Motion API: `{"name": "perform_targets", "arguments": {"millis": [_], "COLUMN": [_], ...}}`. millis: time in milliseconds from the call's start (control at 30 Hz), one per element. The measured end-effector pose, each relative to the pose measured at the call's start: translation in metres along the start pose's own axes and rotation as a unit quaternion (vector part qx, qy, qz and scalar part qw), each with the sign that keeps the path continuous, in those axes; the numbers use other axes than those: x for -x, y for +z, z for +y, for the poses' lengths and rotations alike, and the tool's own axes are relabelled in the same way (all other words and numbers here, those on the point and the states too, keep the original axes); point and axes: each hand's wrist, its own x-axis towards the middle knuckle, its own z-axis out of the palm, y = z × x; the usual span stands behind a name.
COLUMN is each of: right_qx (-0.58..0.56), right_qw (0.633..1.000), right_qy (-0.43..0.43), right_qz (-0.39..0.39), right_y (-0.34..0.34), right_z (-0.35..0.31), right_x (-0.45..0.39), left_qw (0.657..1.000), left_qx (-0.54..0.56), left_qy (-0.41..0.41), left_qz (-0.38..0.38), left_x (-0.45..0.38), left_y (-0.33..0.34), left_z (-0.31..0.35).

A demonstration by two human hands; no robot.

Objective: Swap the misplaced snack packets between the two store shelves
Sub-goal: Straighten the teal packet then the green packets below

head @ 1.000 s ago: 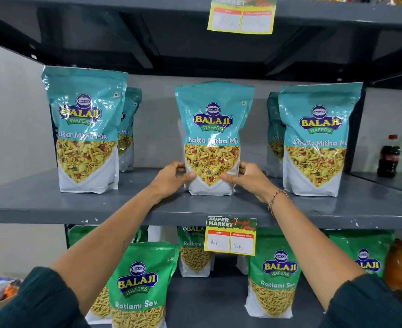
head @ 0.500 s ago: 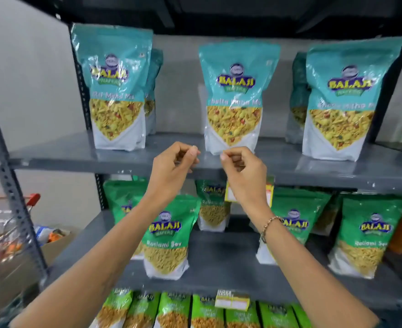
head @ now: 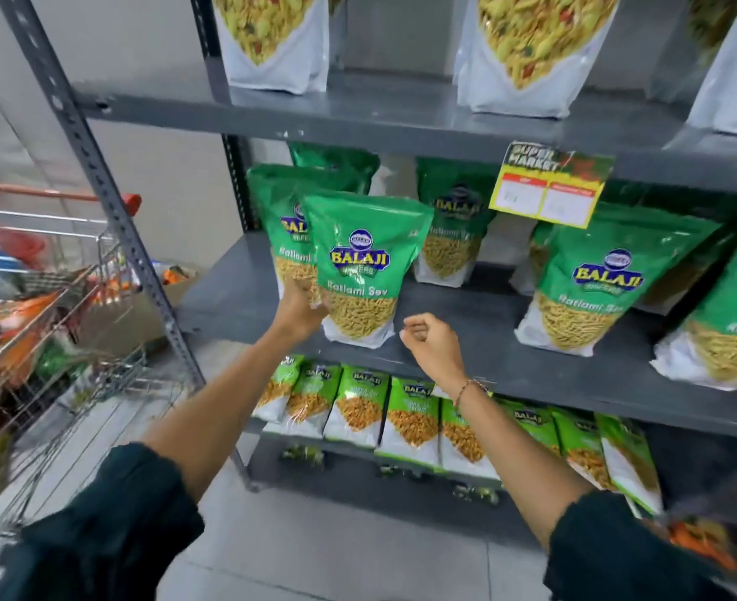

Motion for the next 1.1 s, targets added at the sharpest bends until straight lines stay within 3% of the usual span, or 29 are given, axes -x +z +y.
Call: {"name": "perform_targets", "arguments": {"millis": [200,467,767,1100], "right_qx": [0.013,-0.09,-0.15,-0.118], "right_qw": [0.997,0.995,0.987,0.989], "right_qy": [0.023,0.014,0.021,0.022], "right_qz": [-0.071,-0.029,0.051,0.082], "right_y": [0.026,0.028,-0.04,-0.078], "right_z": [0.014,0.008,0.049,0.078], "right_x": [-0.034,-0.058,-0.077,-0.104], "left_qw": [0.991,0.999,0.995,0.997], "left_qx": [-0.098,-0.042,-0.058,-0.025], "left_qy": [-0.007,0.005,0.067,0.046], "left_qz": [-0.086,-0.027,-0.048,-0.06], "left_x": [-0.024,-0.036,-0.051,-0.074], "left_y": [0.012,0.026,0.096,0.145], "left_z": [-0.026,-0.033,0.015,0.038]}}
